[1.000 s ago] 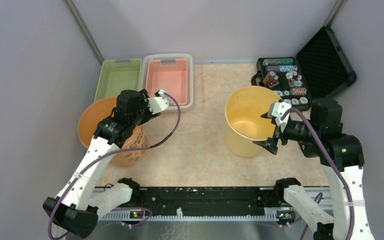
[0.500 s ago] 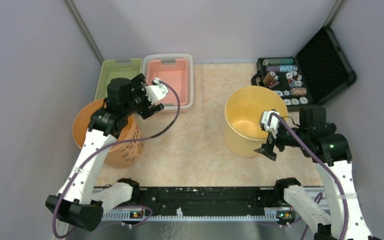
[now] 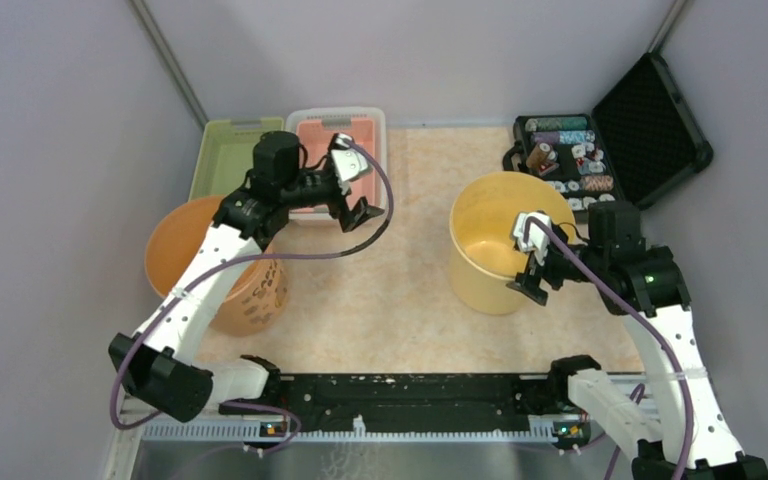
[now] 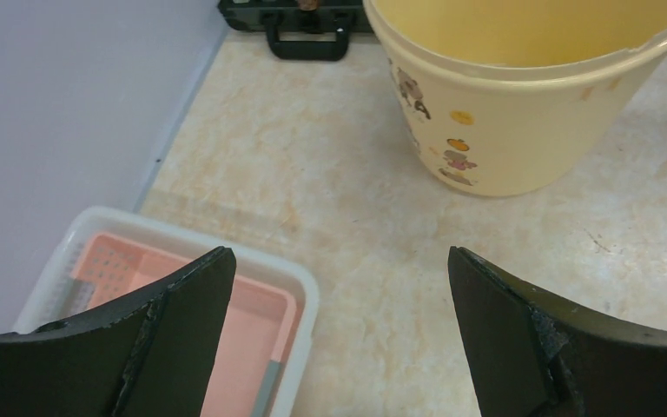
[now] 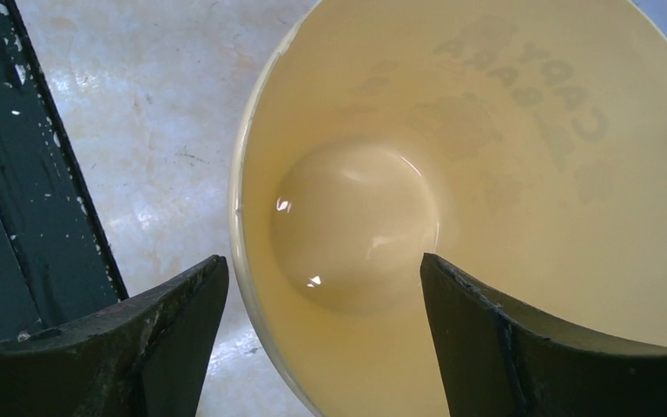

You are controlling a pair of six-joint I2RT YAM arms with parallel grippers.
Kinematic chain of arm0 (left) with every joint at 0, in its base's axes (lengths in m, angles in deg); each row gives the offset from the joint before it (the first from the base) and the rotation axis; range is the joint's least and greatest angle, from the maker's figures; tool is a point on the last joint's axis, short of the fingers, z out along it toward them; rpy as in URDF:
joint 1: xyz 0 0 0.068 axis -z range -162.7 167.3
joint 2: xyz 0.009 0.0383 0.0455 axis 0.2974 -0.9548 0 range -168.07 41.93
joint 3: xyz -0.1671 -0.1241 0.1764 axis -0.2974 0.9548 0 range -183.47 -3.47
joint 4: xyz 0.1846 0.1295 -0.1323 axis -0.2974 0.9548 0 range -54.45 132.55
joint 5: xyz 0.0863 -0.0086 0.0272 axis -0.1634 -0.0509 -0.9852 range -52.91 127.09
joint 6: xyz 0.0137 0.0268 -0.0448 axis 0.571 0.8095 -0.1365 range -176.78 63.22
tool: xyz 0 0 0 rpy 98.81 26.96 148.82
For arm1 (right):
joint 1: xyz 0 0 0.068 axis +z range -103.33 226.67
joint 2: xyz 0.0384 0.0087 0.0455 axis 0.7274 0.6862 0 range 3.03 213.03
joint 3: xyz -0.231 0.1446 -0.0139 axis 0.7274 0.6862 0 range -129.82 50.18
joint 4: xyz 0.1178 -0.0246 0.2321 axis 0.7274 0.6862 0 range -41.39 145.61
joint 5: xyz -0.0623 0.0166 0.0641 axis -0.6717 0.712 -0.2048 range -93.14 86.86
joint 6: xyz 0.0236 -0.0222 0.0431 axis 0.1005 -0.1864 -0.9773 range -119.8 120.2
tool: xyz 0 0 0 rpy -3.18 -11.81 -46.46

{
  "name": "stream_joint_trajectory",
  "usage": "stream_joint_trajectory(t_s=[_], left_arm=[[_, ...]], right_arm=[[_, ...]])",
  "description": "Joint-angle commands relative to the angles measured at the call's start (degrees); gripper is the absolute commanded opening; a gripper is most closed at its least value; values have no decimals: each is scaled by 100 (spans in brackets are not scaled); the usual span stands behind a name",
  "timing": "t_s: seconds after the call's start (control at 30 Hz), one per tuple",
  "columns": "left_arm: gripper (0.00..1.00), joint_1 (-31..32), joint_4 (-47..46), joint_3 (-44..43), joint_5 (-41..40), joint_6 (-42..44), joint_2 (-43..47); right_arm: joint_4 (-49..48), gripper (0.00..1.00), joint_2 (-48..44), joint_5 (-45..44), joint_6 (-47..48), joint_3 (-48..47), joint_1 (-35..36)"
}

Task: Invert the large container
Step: Turn the container upside down at the center of the board.

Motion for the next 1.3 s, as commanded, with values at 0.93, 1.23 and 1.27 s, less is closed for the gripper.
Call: stream_joint_trajectory(t_s=[0.93, 1.23, 1.27], left_arm=[[99, 864, -2511, 964, -1696, -2274, -1057], [99, 484, -2801, 1250, -1575, -2461, -675], [99, 451, -2808, 1260, -1563, -2471, -635]], right_arm=[[-480, 16, 391, -59, -355, -54, 1168], [-477, 0, 470, 918, -682, -554, 1173], [-543, 0, 479, 1003, -764, -601, 1174]])
